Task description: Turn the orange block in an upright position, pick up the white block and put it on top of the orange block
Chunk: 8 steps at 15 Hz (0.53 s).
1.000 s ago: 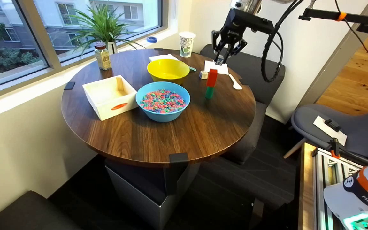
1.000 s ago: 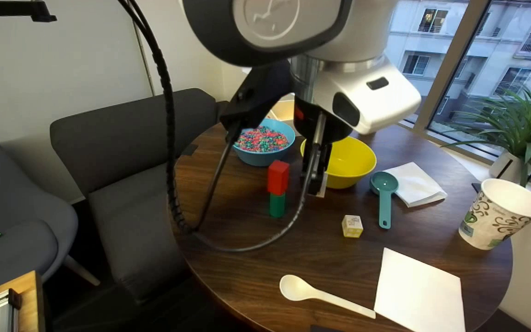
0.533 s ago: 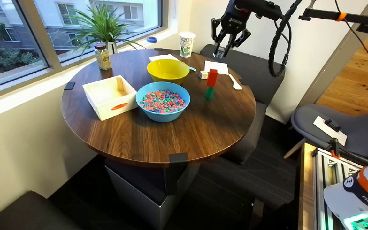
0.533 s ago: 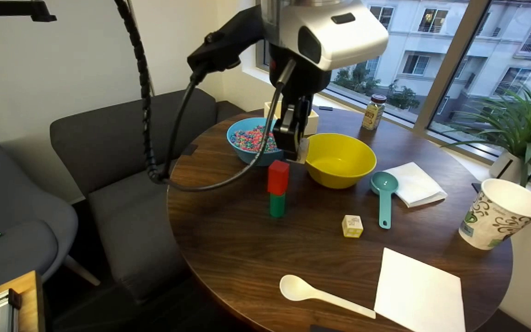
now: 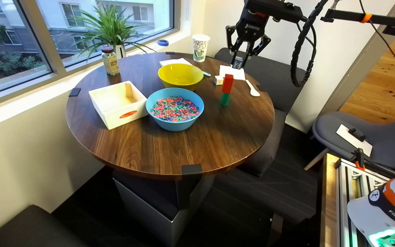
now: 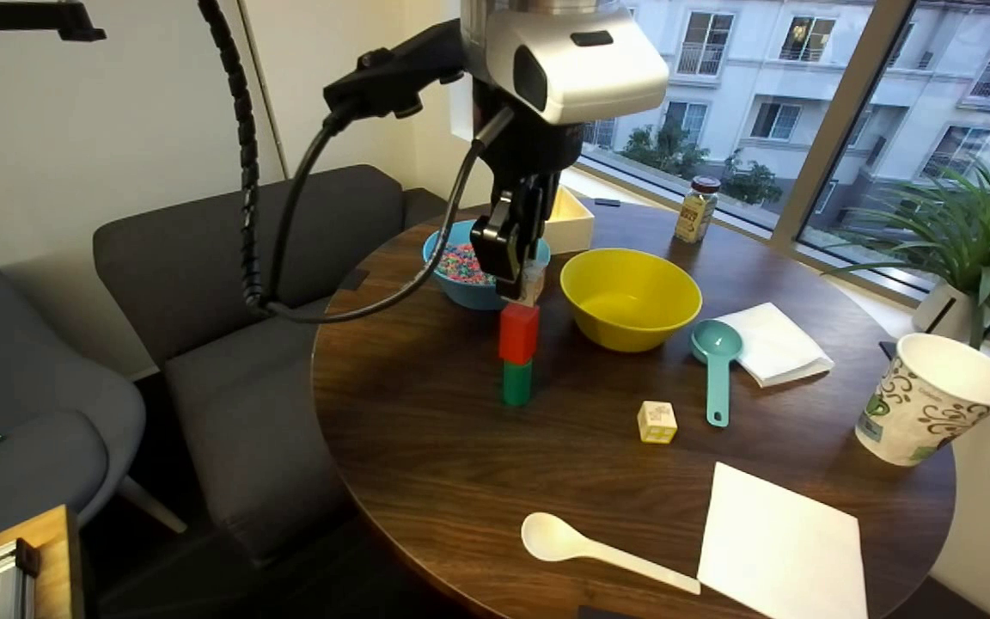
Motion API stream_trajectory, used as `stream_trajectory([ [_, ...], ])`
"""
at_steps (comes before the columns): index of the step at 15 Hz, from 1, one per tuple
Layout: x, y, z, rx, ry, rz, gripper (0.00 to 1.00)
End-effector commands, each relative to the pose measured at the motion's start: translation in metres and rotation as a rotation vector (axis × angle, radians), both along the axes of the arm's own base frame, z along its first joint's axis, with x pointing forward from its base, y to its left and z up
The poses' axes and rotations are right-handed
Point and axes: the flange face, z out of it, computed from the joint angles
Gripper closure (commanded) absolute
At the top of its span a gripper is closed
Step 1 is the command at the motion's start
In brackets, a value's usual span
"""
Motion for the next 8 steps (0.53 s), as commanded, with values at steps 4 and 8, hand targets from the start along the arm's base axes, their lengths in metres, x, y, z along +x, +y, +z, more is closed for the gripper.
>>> stream_trajectory([
  [4,0.004,0.004,-0.013,0.003,0.044,-0.044,0.91],
  [8,0.007,0.006,-0.021,0.008,0.059,-0.044,0.91],
])
